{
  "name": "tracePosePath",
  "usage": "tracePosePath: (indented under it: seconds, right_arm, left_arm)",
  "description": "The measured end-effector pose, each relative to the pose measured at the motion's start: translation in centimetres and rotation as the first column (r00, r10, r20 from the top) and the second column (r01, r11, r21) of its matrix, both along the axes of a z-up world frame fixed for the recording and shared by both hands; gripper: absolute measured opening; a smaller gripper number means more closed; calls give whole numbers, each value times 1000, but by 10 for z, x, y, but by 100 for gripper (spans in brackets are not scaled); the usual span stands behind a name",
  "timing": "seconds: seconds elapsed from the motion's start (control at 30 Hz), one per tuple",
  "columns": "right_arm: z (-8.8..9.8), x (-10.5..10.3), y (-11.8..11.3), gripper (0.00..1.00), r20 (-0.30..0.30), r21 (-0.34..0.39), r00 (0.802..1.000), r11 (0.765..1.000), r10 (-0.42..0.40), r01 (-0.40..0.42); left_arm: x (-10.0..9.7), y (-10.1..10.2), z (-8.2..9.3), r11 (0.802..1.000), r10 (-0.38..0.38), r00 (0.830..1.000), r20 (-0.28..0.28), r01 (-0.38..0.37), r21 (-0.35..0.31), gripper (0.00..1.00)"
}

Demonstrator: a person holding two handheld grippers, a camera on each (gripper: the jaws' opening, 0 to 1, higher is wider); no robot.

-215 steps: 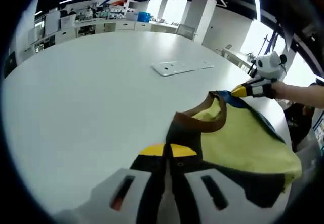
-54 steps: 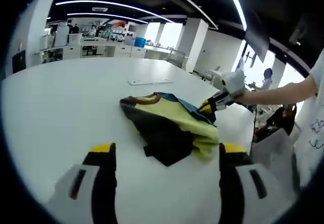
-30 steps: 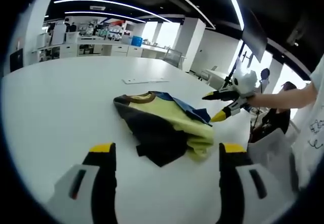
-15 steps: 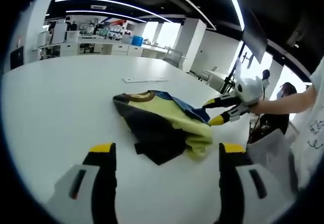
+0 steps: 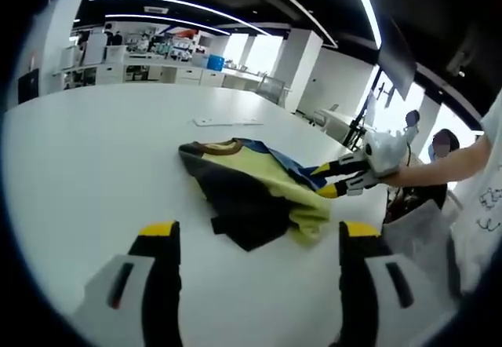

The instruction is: Fold the garment on the visible template until the final outline fits inside the template.

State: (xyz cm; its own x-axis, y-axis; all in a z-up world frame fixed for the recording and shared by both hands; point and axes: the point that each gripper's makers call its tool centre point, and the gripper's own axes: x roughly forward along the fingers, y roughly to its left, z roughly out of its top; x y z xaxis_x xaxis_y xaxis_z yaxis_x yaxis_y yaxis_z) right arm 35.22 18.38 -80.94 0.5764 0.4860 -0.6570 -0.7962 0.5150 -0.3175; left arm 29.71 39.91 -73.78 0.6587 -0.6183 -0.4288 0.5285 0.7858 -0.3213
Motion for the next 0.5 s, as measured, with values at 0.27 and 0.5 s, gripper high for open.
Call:
tracePosePath:
  seconds: [0.27, 0.5]
  right_arm:
    - [4, 3, -5, 4, 22, 35, 999, 998, -44, 43]
    - [9, 7, -12, 0, 57, 34, 996, 997, -74, 72]
  left_arm:
    - [1, -3, -2, 1000, -8, 1000, -4, 8, -1, 80]
    - [2, -9, -4, 1000, -25, 1000, -10, 25, -1, 80]
